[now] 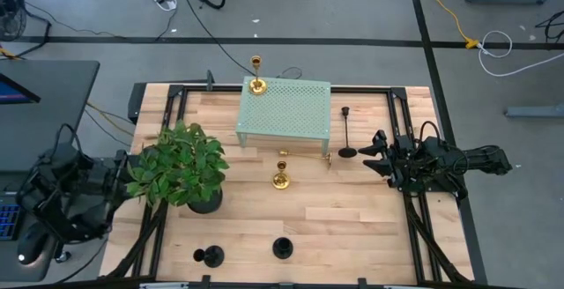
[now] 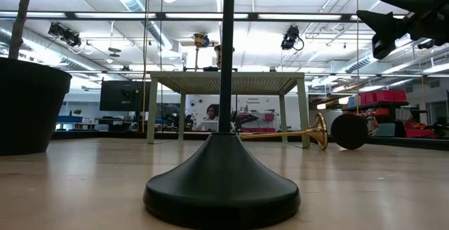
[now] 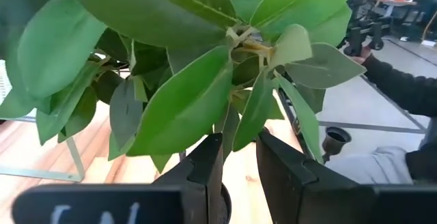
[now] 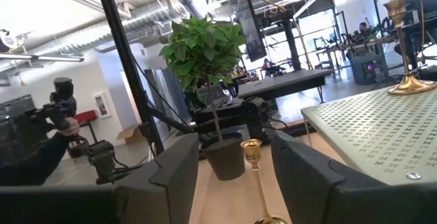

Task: Pick & Place candle stick holders
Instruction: Put the left black candle holder on the shelf

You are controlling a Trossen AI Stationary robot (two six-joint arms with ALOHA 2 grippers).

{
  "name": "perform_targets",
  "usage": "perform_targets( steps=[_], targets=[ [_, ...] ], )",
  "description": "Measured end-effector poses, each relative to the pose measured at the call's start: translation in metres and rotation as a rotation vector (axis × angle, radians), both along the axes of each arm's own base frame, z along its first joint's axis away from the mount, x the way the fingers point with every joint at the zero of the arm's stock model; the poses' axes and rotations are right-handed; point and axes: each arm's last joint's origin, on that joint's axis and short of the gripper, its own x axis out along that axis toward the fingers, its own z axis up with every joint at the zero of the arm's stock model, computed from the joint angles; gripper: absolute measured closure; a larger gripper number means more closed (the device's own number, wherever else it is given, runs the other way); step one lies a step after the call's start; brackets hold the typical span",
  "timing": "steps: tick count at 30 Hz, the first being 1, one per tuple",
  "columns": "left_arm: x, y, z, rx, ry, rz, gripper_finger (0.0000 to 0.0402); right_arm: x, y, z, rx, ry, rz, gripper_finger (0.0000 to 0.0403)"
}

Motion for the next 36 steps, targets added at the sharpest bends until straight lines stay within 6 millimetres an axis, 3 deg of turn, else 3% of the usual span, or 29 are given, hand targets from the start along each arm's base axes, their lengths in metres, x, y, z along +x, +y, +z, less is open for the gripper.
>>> perform_targets(
  steps=[4, 13, 21, 28, 33, 36],
  targets=[
    [0.0, 0.002, -0.001, 0.052, 0.029, 0.07, 0.031, 0.0, 0.0, 0.0, 0.0, -0.001, 0.0, 0.0218],
    [-0.013, 0.01, -0.001, 0.069, 0.039, -0.001, 0.031, 0.0, 0.0, 0.0, 0.019, -0.001, 0.003, 0.0218],
    [-0.04, 0.04, -0.003, 0.175, 0.107, -0.04, 0.031, 0.0, -0.001, 0.001, 0.135, -0.001, -0.02, 0.0218],
    [-0.056, 0.068, -0.004, 0.206, 0.128, -0.118, 0.031, 0.0, -0.005, 0.001, 0.168, -0.008, -0.148, 0.0218],
    [-0.054, 0.081, -0.007, 0.225, 0.155, -0.154, 0.031, -0.001, -0.006, 0.001, 0.171, -0.015, -0.184, 0.0218],
    [-0.043, 0.087, -0.012, 0.225, 0.167, -0.199, 0.031, -0.001, -0.006, 0.001, 0.171, -0.014, -0.185, 0.0218]
  ],
)
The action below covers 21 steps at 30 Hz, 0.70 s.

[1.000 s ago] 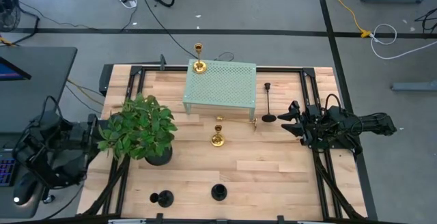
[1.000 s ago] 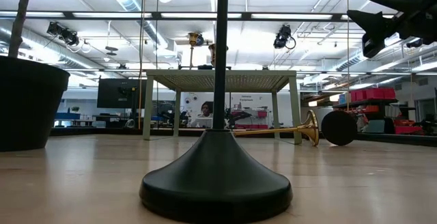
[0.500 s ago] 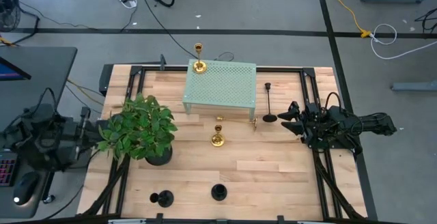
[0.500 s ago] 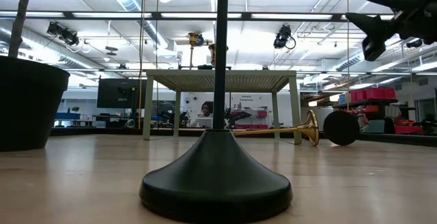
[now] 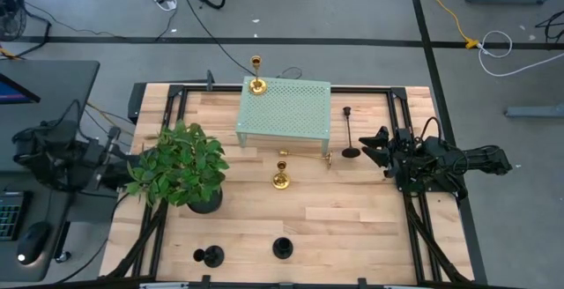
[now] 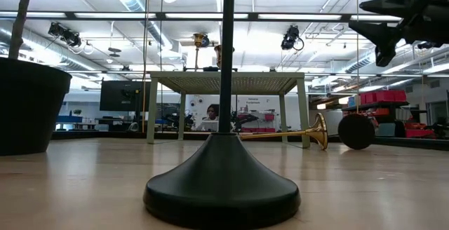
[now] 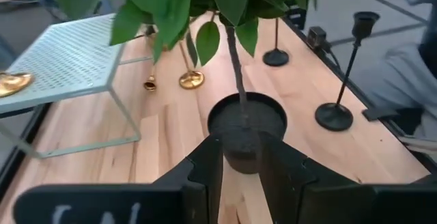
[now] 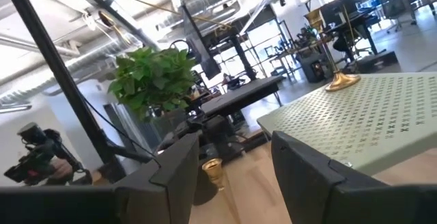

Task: Pick & Place candle stick holders
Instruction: Put the left black candle holder on the shelf

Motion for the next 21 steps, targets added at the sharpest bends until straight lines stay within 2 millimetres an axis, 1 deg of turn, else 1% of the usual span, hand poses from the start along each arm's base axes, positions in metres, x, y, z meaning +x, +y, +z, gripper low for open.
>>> perform_targets(
  steps=[3, 5, 9, 12, 14, 17, 19, 21],
  targets=[
    [0.013, 0.005, -0.008, 0.01, 0.041, -0.032, 0.031, 0.0, 0.0, 0.0, 0.0, 0.0, 0.0, 0.0218],
    [0.021, 0.008, -0.01, 0.015, 0.035, -0.045, 0.031, 0.0, 0.0, 0.0, 0.0, 0.0, 0.0, 0.0218],
    [0.025, 0.01, -0.003, 0.034, -0.05, -0.068, 0.0314, 0.0, 0.0, 0.0, 0.0, 0.0, 0.0, 0.0218],
    [0.03, 0.009, 0.001, -0.034, -0.105, -0.139, 0.0324, 0.0, 0.0, 0.0, 0.0, 0.0, 0.0, 0.0218],
    [0.037, 0.007, -0.004, -0.094, -0.085, -0.177, 0.0331, 0.0, 0.0, 0.0, 0.0, 0.0, 0.0, 0.0218],
    [0.046, 0.007, -0.016, -0.145, 0.005, -0.147, 0.0343, 0.0, 0.0, 0.0, -0.004, 0.001, -0.001, 0.0218],
    [0.048, 0.004, -0.018, -0.191, 0.011, -0.189, 0.035, 0.0, 0.0, 0.0, -0.008, 0.004, -0.001, 0.0218],
    [0.048, 0.0, -0.016, -0.23, -0.01, -0.274, 0.0357, 0.0, 0.0, 0.0, -0.009, 0.003, 0.002, 0.0218]
  ],
)
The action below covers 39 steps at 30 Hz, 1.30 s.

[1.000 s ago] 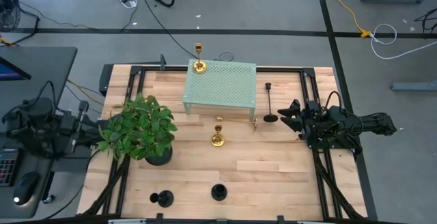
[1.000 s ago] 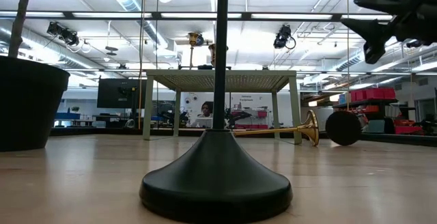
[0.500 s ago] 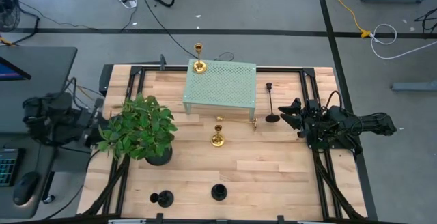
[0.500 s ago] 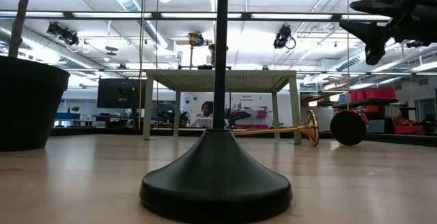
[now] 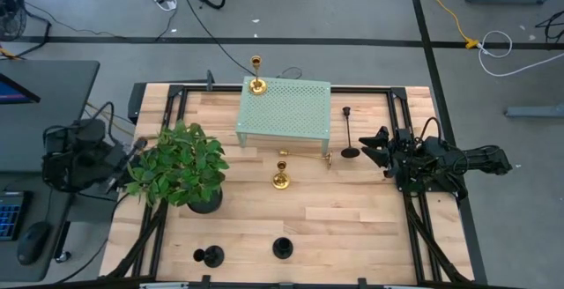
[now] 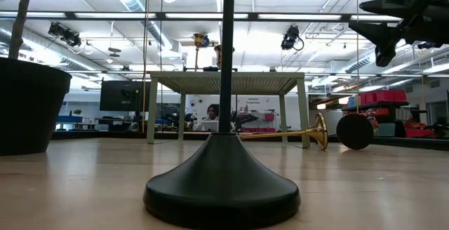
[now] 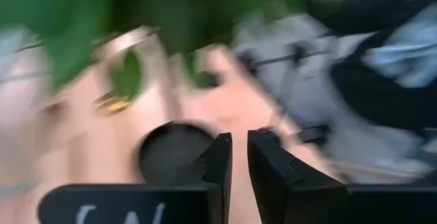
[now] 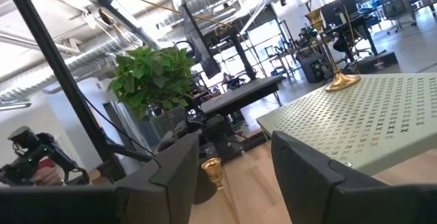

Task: Pick & Place candle stick holders
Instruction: Put the left black candle holder on the shelf

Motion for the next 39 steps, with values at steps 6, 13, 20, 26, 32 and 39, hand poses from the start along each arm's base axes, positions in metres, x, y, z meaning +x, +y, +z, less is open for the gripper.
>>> perform_targets(
  steps=[6, 13, 20, 26, 32, 39],
  targets=[
    [-0.001, -0.013, -0.005, -0.024, 0.038, 0.036, 0.0383, 0.0, 0.0, -0.001, -0.004, 0.006, 0.007, 0.0218],
    [-0.004, -0.036, -0.005, 0.064, -0.029, 0.031, 0.0398, 0.0, 0.0, 0.0, -0.012, 0.006, 0.004, 0.0218],
    [-0.021, -0.039, 0.009, 0.181, -0.094, 0.039, 0.0388, 0.0, 0.0, 0.0, -0.005, -0.003, 0.004, 0.0218],
    [-0.023, -0.024, 0.004, 0.197, -0.058, -0.037, 0.0386, 0.0, 0.0, 0.001, 0.031, -0.017, 0.01, 0.0218],
    [-0.032, -0.008, 0.004, 0.199, -0.061, -0.192, 0.0386, -0.001, -0.003, 0.003, 0.066, -0.038, -0.09, 0.0218],
    [-0.035, 0.013, 0.008, 0.2, -0.126, -0.385, 0.0385, -0.002, -0.006, 0.003, 0.154, -0.057, -0.175, 0.0218]
  ],
)
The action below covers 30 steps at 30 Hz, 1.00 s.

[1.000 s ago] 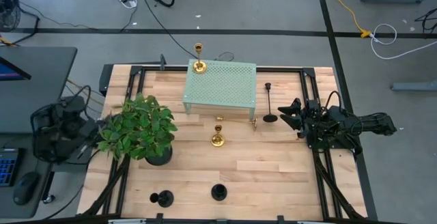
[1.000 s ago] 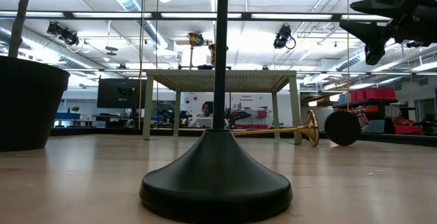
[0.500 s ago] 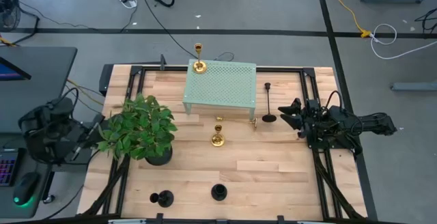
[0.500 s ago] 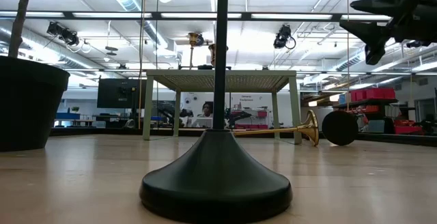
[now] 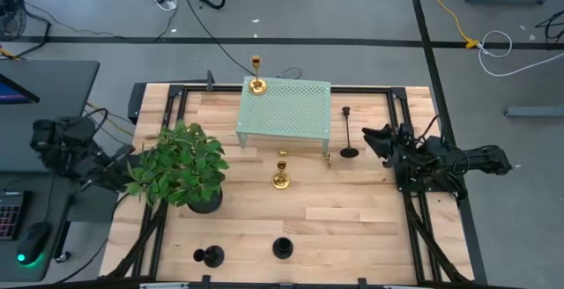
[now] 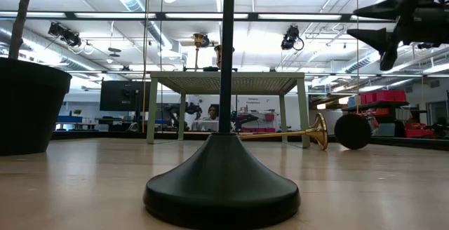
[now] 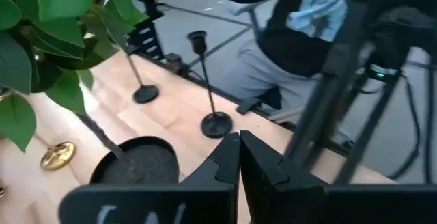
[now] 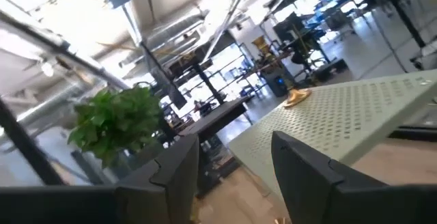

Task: Pick & Place candle stick holders
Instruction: Put the left black candle holder on the shelf

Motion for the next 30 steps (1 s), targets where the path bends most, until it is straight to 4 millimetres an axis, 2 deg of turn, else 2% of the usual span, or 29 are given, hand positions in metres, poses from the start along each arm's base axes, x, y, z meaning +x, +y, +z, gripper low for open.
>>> perform_targets(
  steps=[5, 10, 13, 21, 30],
  targets=[
    [0.006, 0.014, 0.005, -0.018, -0.072, -0.178, 0.0385, 0.0, -0.001, 0.0, 0.042, -0.011, -0.028, 0.0218],
    [0.036, 0.012, -0.011, -0.066, 0.038, -0.127, 0.0385, 0.0, -0.001, 0.0, 0.048, -0.01, -0.045, 0.0218],
    [0.043, 0.009, -0.019, -0.118, 0.137, -0.123, 0.0385, 0.0, -0.002, -0.001, 0.046, -0.004, -0.052, 0.0218],
    [0.046, 0.003, -0.012, -0.226, 0.134, -0.089, 0.0385, 0.002, -0.001, -0.002, 0.043, 0.021, -0.05, 0.0218],
    [0.047, -0.009, -0.013, -0.214, 0.045, -0.074, 0.0395, 0.006, -0.001, -0.005, 0.036, 0.06, -0.039, 0.0218]
  ],
)
